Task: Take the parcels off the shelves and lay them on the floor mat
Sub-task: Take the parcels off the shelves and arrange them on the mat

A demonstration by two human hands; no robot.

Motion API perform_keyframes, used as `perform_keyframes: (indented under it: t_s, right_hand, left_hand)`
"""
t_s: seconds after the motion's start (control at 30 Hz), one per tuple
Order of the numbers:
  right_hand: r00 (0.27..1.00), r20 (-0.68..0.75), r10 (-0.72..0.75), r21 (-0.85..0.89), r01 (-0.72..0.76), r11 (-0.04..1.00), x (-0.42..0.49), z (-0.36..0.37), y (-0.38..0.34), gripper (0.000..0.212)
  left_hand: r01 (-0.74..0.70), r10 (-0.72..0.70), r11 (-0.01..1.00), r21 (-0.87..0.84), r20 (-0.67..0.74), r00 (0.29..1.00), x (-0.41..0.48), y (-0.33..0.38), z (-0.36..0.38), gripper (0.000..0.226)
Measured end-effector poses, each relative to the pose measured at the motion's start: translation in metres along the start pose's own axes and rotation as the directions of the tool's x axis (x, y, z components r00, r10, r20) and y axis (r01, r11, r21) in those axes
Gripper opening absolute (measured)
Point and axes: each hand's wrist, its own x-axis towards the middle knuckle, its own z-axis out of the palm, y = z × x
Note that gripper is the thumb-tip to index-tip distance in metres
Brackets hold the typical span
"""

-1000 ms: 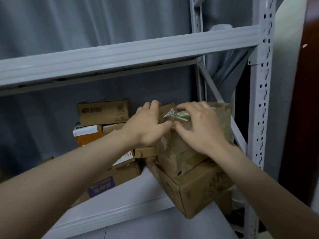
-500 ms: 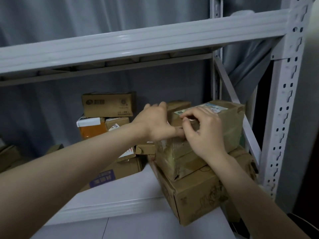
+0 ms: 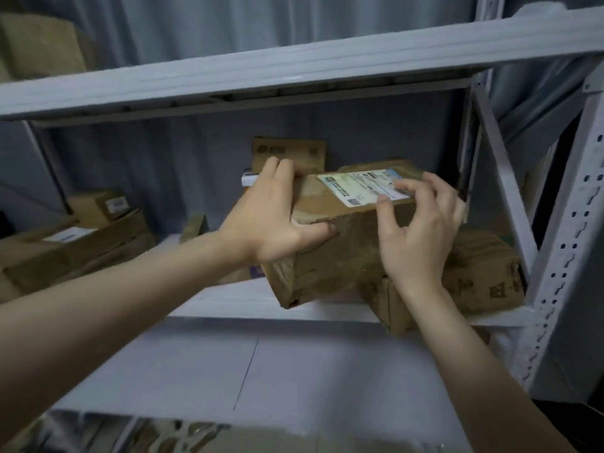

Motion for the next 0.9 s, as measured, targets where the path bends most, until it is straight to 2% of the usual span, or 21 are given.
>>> perform_keyframes:
  t_s: [0.13,0.27,0.37,0.43,0.6,0.8,0.9]
  right_hand:
    - [0.995,0.099,0.020,0.072,-0.027,0.997,-0.055,0.019,-0.038,0.037]
    - [0.964,0.265,0.006,0.135,-0.043,0.990,-0.126,0.052,-0.082,0.041]
    - [0.910,0.413,-0.009,0.185,-0.074,0.980,-0.185,0.078,-0.112,0.040]
    - [0.849,0.528,-0.015,0.200,-0.107,0.974,-0.227,0.095,-0.128,0.042]
    - [0.638,0.770,-0.014,0.170,-0.184,0.968,-0.333,0.133,-0.145,0.049]
    - [0.246,0.967,0.065,-0.013,-0.208,0.978,-0.441,0.176,-0.124,0.063]
    - [0.101,0.992,0.071,-0.047,-0.222,0.974,-0.484,0.193,-0.107,0.062]
  left_hand:
    - [0.089,-0.086,0.994,0.065,-0.044,0.995,-0.083,-0.041,-0.043,0.090]
    - [0.207,-0.196,0.970,0.128,-0.094,0.976,-0.175,-0.080,-0.083,0.089]
    - [0.318,-0.302,0.931,0.179,-0.110,0.947,-0.246,-0.104,-0.106,0.090]
    - [0.393,-0.376,0.892,0.223,-0.114,0.920,-0.293,-0.120,-0.117,0.090]
    - [0.566,-0.564,0.769,0.297,-0.103,0.820,-0.405,-0.154,-0.118,0.091]
    - [0.753,-0.778,0.554,0.356,-0.099,0.620,-0.503,-0.192,-0.085,0.092]
    - [0.829,-0.855,0.436,0.351,-0.128,0.503,-0.540,-0.217,-0.056,0.087]
